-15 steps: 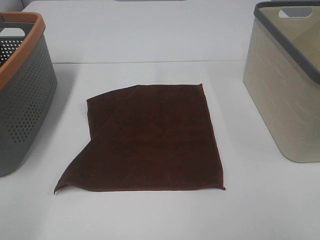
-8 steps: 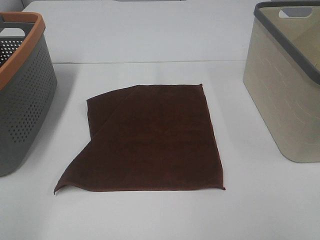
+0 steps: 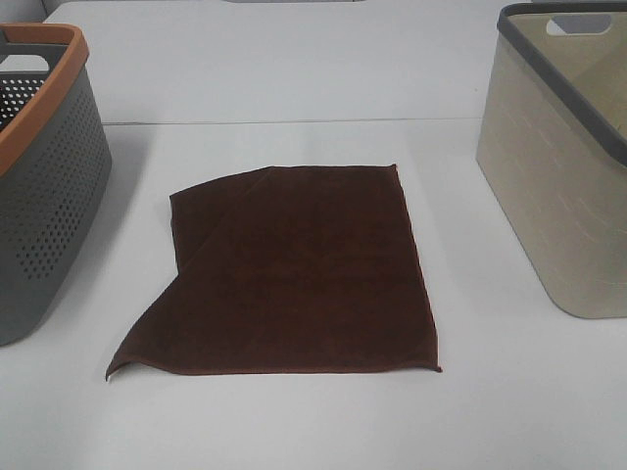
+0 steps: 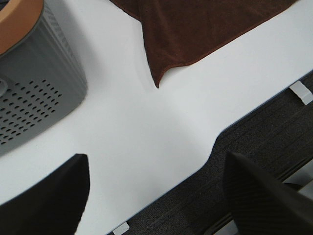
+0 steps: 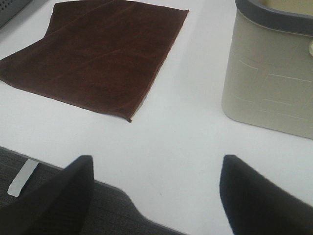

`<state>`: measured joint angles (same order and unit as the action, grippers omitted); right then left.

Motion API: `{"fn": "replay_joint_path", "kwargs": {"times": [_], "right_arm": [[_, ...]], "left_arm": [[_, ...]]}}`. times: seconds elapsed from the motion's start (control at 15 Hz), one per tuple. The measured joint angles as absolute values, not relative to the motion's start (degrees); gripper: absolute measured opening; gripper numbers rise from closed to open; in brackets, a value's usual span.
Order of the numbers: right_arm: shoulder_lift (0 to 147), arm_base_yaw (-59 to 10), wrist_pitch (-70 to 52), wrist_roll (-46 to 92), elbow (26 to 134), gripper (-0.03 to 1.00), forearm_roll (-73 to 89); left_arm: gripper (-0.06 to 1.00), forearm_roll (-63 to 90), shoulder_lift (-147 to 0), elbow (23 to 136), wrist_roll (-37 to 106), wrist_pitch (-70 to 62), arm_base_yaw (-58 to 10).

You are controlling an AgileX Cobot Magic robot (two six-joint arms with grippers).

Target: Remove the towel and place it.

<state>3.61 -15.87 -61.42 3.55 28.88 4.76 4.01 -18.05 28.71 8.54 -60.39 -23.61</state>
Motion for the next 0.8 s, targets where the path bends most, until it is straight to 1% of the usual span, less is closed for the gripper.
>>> {"fn": "replay_joint_path", "kwargs": {"times": [0.67, 0.73, 0.8], "right_arm": [[3.61, -15.87, -61.42, 3.55, 28.88, 0.69, 4.76], [3.61, -15.87, -61.42, 3.55, 28.88, 0.69, 4.76], [3.61, -15.87, -61.42, 3.55, 28.88, 0.69, 4.76]], "left_arm": [[0.72, 4.01, -17.99, 28.71, 8.54, -60.39, -23.61], [0.72, 4.01, -17.53, 28.71, 8.54, -60.39, -23.2], [0.72, 4.01, -15.93, 28.71, 8.54, -60.39, -21.37]]}}
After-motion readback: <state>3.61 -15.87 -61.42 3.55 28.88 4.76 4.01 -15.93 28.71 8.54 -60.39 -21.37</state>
